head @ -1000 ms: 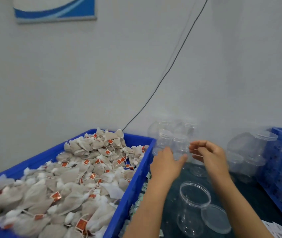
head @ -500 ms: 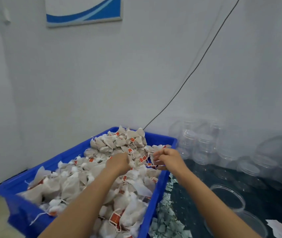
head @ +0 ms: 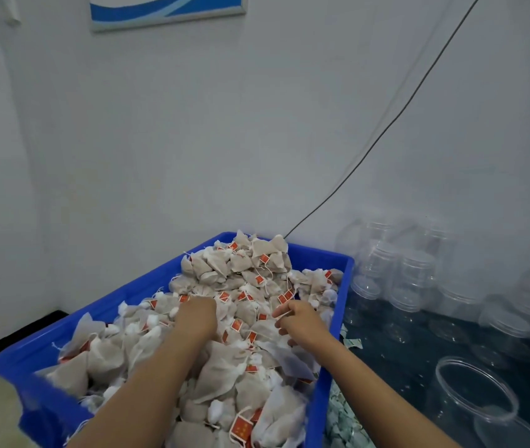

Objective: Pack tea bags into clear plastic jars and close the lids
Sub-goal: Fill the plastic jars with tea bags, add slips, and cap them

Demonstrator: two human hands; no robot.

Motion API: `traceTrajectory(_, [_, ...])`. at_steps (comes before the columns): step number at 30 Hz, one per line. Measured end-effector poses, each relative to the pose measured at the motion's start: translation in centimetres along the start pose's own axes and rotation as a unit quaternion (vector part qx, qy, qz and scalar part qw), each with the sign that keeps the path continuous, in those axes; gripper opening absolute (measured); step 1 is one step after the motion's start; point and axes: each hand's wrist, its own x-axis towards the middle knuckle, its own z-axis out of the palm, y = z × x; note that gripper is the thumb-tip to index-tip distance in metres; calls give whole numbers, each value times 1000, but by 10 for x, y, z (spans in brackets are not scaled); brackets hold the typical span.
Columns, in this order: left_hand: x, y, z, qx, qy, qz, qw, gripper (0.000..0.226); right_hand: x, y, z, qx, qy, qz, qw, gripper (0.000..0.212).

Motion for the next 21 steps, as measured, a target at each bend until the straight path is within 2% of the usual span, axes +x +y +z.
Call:
traceTrajectory(4, [1,3,-3,-89,6,8,996,48,6,1,3,-18,-17,-17,1000,20])
traceTrajectory(7, [7,2,-3,-236,-9,11,972,31,9,2,4,-16,-38,-20,999,21])
traceTrajectory(10, [8,5,-5,-424,-28,6,905,29,12,2,5,-6,-40,-18,999,22])
traceTrajectory(14, [13,1,-6,-559,-8,-47,828,17,24,-2,13,-31,-42,-22,998,28])
traceTrajectory(15, [15,0,-7,-596,-18,-69,800,21,29,-4,16,-46,-49,-22,997,29])
traceTrajectory(17, [18,-4,-9,-654,-35,-111,747,41,40,-12,22,-74,-65,-22,995,33])
traceTrajectory(19, [22,-6,-11,-661,-26,-153,734,55,55,-18,29,-104,-76,-28,991,40])
traceTrajectory(21, [24,-6,-10,-676,-25,-177,715,56,68,-20,38,-140,-85,-41,986,47])
